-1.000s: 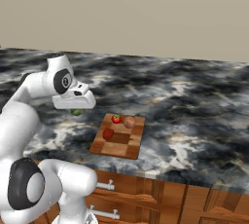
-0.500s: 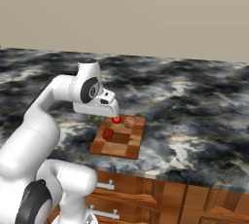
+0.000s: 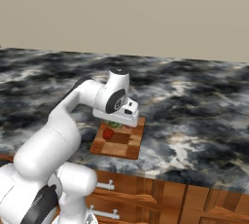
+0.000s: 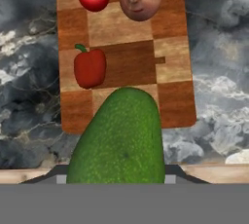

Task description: Place the avocado, onion, tomato, and bell pepper on the cutting board.

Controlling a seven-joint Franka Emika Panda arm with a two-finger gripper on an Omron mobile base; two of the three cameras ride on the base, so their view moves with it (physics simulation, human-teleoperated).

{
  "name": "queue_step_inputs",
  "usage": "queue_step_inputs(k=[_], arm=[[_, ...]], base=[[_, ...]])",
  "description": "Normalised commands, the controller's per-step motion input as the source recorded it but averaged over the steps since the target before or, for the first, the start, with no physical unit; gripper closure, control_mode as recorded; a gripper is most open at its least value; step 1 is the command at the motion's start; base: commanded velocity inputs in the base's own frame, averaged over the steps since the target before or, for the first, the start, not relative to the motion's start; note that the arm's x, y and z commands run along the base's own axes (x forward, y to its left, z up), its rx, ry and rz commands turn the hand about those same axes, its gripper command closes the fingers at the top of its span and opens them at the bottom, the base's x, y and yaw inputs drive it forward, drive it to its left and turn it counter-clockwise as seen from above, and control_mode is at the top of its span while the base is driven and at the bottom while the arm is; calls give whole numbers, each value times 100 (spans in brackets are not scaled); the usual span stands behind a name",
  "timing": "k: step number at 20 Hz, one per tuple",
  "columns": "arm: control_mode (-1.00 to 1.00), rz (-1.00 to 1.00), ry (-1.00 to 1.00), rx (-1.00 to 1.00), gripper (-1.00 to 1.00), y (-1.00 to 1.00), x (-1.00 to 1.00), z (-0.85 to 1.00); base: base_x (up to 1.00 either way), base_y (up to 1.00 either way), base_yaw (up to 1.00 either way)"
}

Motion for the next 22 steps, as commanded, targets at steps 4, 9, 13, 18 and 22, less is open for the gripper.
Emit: queue_step_inputs(k=[4, 9, 13, 18, 22], arm=[[-100, 0, 6, 3, 100, -32, 23, -23], [-100, 0, 12, 1, 100, -9, 26, -32], [-100, 0, 13, 1, 100, 0, 12, -40], [-100, 0, 12, 1, 100, -1, 9, -42], [-100, 0, 8, 1, 100, 0, 11, -35]], base=[[0, 0, 0], [0, 0, 0], [0, 0, 0], [0, 0, 0], [0, 0, 0]])
